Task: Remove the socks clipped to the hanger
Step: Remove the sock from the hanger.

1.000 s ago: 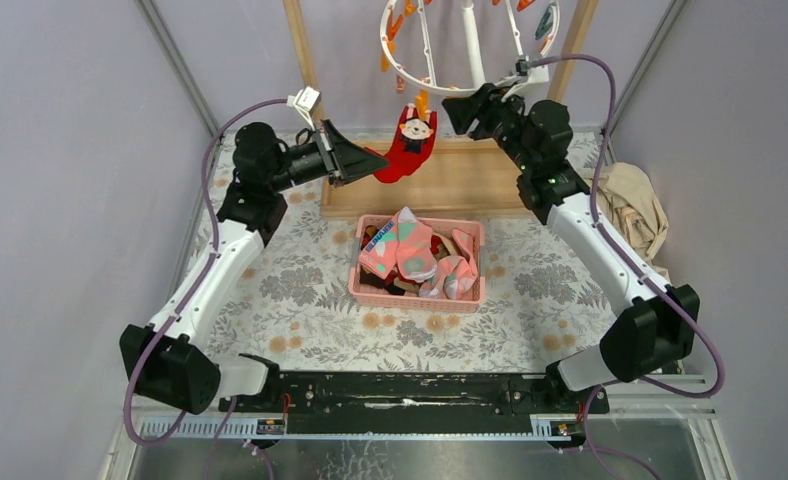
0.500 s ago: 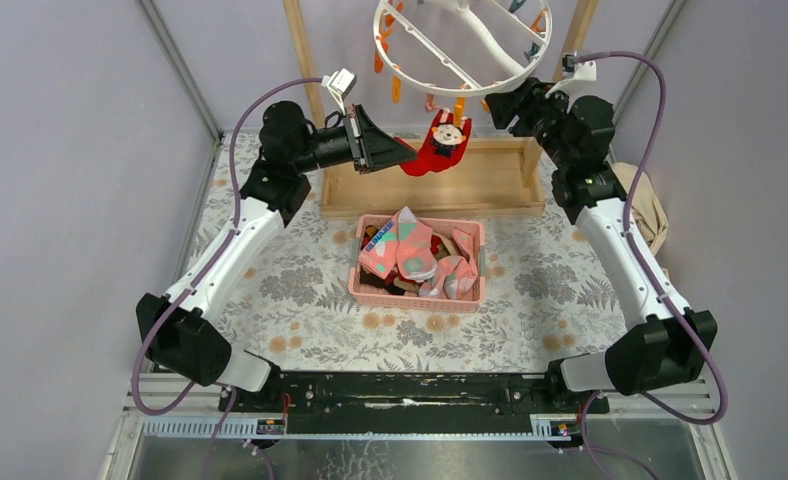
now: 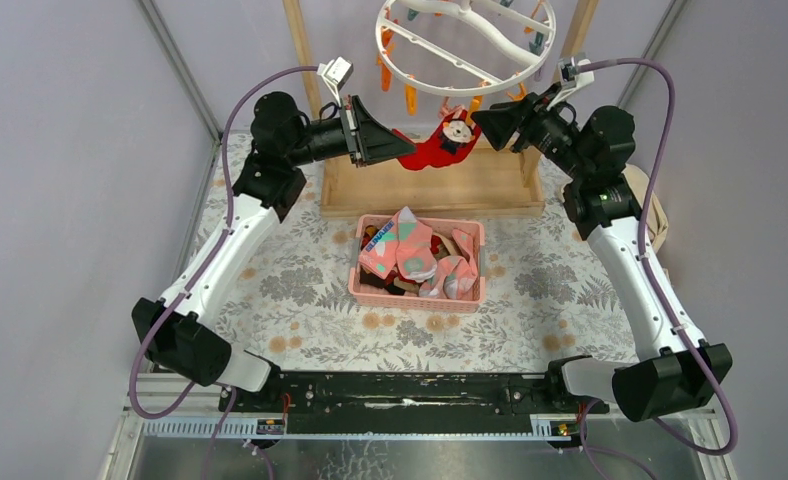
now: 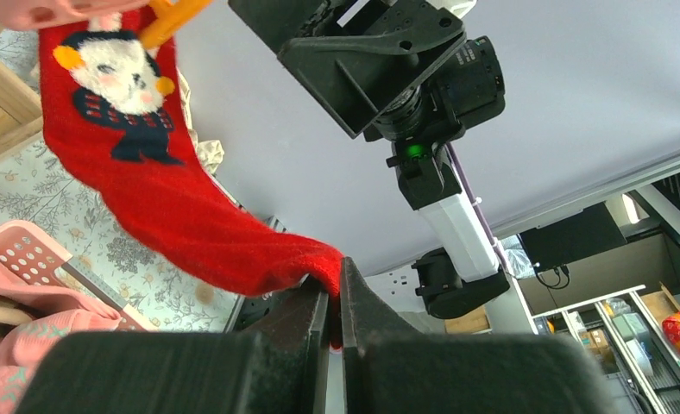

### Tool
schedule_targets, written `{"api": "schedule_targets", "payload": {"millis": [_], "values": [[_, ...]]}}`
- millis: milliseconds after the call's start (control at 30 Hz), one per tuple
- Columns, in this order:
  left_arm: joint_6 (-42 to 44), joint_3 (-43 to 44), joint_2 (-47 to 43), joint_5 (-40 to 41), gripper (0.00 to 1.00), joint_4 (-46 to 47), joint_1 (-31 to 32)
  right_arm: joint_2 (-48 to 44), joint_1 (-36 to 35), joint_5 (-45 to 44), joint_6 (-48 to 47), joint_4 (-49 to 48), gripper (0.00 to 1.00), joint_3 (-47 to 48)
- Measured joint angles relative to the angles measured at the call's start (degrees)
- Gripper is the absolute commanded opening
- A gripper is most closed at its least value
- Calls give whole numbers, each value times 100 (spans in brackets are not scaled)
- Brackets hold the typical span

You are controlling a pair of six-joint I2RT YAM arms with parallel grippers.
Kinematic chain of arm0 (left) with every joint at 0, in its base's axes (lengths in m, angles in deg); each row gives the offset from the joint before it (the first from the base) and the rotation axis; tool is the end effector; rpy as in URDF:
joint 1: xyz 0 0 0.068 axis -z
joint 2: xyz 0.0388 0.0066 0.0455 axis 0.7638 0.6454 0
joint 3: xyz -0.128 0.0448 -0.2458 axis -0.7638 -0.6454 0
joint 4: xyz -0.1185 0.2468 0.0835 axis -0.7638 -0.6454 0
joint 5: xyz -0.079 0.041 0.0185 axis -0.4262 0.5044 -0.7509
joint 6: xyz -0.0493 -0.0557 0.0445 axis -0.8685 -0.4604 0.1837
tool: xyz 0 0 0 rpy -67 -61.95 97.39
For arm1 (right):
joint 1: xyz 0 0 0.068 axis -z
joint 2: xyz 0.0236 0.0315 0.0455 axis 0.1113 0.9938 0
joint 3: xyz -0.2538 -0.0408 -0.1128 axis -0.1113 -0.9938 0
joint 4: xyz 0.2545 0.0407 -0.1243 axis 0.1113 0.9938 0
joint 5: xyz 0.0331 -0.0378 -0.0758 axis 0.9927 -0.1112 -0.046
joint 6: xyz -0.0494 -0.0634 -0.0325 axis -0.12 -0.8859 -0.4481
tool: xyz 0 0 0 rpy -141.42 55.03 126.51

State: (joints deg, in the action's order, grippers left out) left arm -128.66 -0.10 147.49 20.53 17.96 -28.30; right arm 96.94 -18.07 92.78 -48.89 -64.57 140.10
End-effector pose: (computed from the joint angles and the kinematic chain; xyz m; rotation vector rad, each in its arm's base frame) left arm 0.3247 -0.1940 0.4739 0.3100 1.7497 -1.7711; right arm 0.3253 0.1058 0.4889 -0.3478 1.3435 0.8061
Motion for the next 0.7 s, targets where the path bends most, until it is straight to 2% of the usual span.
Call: {"api": "schedule_targets", "payload": {"millis": [700], "values": [[146,476,9,-52,8,-411,0,249,-31,177,-201,-83,64,-24]]}}
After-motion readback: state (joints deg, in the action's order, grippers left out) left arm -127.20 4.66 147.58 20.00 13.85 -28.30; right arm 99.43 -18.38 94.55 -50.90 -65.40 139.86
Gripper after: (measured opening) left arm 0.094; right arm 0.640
